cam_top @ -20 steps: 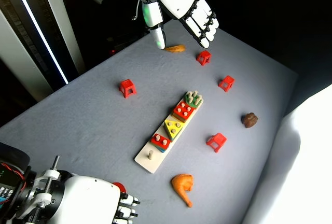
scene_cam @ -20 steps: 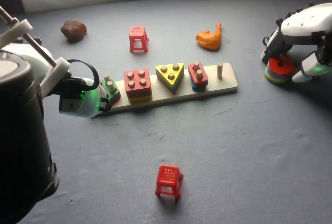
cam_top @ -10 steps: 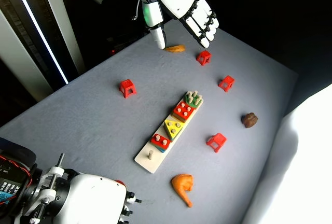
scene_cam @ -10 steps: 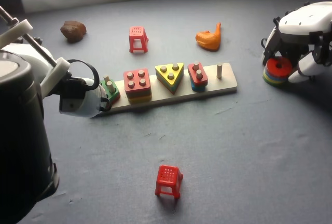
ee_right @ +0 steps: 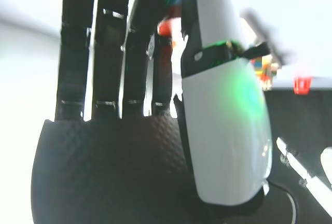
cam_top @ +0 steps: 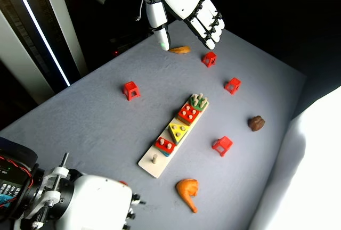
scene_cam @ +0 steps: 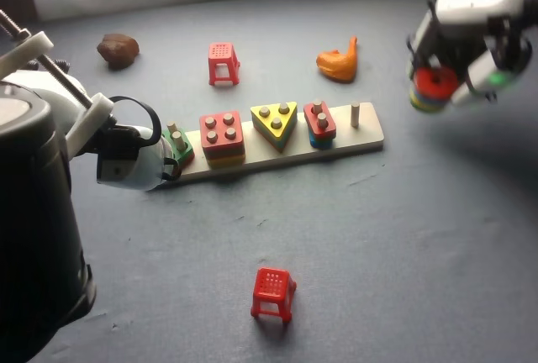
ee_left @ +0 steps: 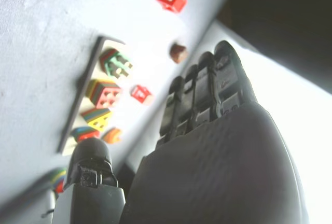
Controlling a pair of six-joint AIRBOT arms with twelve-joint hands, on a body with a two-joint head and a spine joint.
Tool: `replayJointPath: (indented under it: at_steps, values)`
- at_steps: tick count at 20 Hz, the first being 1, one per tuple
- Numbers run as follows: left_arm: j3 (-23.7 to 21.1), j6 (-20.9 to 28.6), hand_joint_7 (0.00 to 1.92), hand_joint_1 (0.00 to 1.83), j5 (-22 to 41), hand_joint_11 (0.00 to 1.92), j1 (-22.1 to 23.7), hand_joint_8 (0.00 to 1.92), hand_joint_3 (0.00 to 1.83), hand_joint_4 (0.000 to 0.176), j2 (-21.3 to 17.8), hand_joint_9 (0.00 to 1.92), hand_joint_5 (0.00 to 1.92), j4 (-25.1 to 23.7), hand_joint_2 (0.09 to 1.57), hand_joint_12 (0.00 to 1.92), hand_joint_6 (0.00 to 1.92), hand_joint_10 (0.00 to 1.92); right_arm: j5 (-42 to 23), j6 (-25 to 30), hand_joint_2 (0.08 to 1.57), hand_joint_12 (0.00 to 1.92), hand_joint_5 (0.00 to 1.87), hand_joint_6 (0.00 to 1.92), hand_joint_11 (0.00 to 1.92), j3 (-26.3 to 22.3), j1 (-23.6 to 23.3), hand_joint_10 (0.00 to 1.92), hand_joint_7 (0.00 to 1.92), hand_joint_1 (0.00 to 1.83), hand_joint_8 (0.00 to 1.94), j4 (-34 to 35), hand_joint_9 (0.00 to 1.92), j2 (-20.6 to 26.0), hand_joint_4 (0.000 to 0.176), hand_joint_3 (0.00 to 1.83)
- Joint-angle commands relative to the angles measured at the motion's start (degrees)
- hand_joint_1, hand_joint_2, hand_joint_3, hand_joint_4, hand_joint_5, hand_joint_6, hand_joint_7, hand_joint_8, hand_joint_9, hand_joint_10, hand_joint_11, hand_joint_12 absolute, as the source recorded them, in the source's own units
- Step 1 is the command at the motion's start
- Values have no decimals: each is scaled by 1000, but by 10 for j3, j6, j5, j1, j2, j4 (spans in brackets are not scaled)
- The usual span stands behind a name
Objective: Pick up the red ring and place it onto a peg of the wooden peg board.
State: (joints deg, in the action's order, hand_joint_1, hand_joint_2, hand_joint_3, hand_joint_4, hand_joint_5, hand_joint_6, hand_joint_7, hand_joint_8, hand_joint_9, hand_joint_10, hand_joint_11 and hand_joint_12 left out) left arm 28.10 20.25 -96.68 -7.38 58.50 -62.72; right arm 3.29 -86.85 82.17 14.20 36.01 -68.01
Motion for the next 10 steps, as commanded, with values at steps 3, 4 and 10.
replayJointPath:
  at_steps: [3,4,10]
  values:
    - [-1,-1,0,0,-21,0,3,0,2,0,3,0,0,-53,1187,0,0,0,-42,3,1138,1176,938,1120,695,-20,-27,120,950,1208,976,2,1145,3,12,2]
    - [-1,0,0,0,-21,0,3,0,2,0,3,0,0,-53,1187,0,0,0,-42,3,1138,1176,938,1120,695,-25,-32,120,950,1208,976,2,1145,2,12,2]
    - [-1,0,4,0,-22,0,3,1,4,0,3,0,0,-53,1193,0,0,0,-54,1,1121,1149,955,1078,733,-39,-47,101,1010,1217,896,3,1182,-12,20,0]
